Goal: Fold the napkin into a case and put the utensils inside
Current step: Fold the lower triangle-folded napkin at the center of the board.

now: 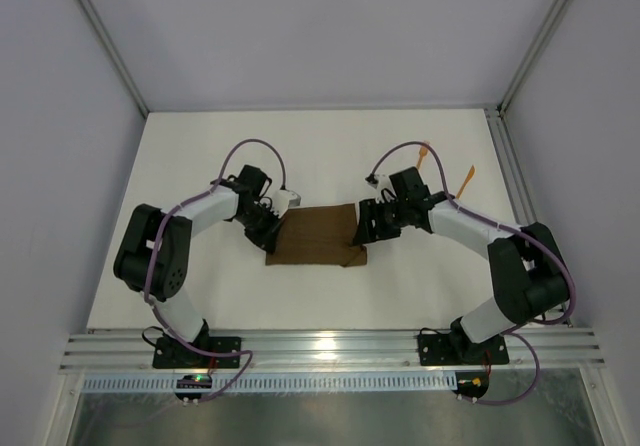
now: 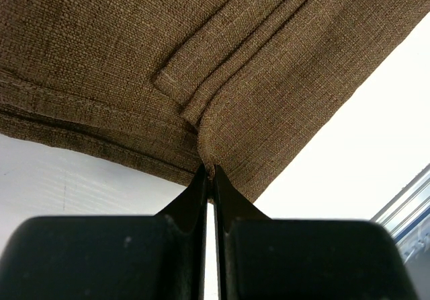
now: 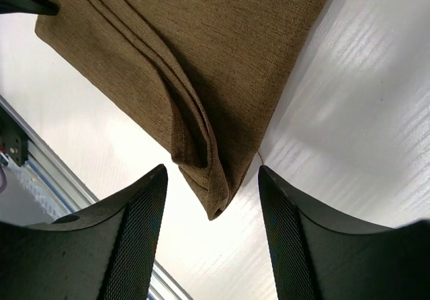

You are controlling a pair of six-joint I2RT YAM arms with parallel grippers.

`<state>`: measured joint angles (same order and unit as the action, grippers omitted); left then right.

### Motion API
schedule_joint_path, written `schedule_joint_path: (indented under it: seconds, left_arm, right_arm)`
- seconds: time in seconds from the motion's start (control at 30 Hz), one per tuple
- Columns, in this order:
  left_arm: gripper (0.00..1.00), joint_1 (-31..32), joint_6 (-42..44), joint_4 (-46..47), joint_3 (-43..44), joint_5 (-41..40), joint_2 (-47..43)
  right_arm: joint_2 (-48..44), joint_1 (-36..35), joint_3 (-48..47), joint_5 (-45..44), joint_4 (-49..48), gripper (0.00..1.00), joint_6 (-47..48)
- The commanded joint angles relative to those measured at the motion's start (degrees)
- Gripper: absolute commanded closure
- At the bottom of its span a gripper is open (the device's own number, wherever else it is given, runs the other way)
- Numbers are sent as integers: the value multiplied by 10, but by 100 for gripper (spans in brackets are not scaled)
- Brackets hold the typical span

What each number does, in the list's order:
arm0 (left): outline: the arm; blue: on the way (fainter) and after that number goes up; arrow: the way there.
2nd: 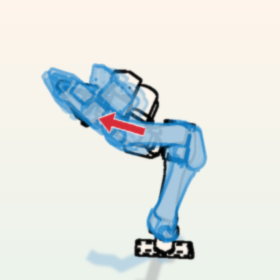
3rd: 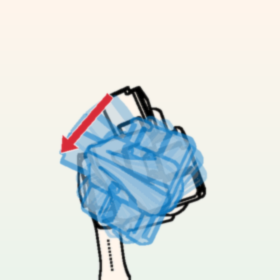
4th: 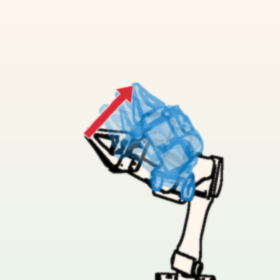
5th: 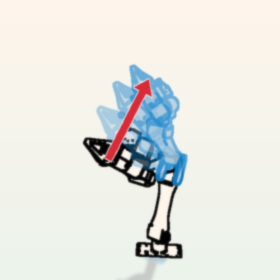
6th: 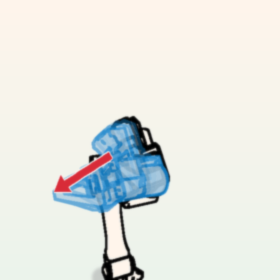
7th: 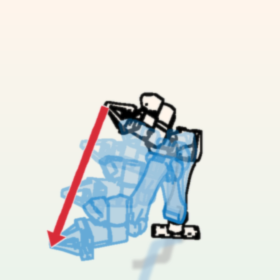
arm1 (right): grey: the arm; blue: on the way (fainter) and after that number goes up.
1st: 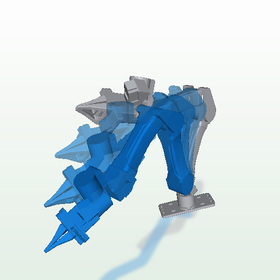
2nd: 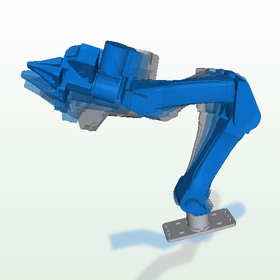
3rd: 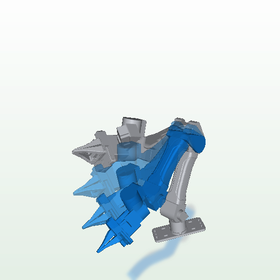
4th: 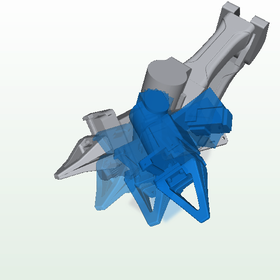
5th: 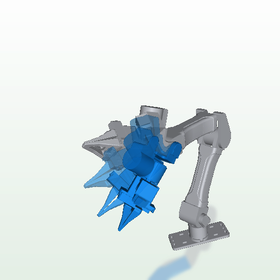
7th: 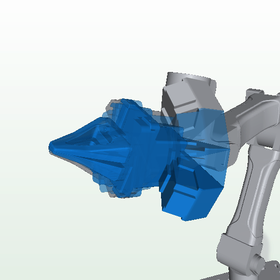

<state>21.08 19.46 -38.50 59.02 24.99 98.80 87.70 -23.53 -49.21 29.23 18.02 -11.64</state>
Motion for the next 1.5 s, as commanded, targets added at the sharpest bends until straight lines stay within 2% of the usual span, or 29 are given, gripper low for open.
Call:
schedule_joint_path:
  seconds: [0.0, 0.3, 0.37, 0.4, 0.5, 0.63, 0.83, 0.93, 1.23, 1.33, 1.37, 1.47]
  left_arm:
    - [100, -3, -7, 4, 1, 8, -20]
    - [100, -3, -12, 0, 3, 14, -20]
    - [100, -3, -10, -3, 4, 14, -22]
    - [100, -3, -10, -5, 3, 15, -23]
    - [100, -3, -7, -12, 4, 13, -27]
    - [100, -3, 0, -17, 2, 9, -28]
    - [100, -3, 4, -22, 1, 5, -28]
    - [100, -3, 9, -32, 1, 6, -42]
    - [100, -3, 25, -82, -9, 23, -98]
    - [95, -3, 30, -84, -25, 0, -99]
    - [87, -3, 26, -75, -28, -17, -98]
    - [79, -10, 9, -58, -23, -62, -95]
  right_arm:
    - [-12, -8, -2, -25, 29, 40, 16]
    - [-21, -60, 5, -78, 28, 41, 20]
    - [-10, -65, -1, -94, 31, 48, 20]
    - [-4, -69, -5, -104, 33, 59, 19]
    - [14, -71, -24, -123, 39, 78, 12]
    - [26, -72, -49, -130, 42, 85, 5]
    - [56, -74, -73, -113, 46, 91, -3]
    - [71, -74, -87, -107, 55, 97, -4]
    - [95, -79, -121, -92, 69, 97, 14]
    - [114, -79, -134, -88, 71, 97, 19]
    - [120, -79, -138, -89, 72, 97, 21]
    - [139, -79, -145, -88, 69, 97, 21]
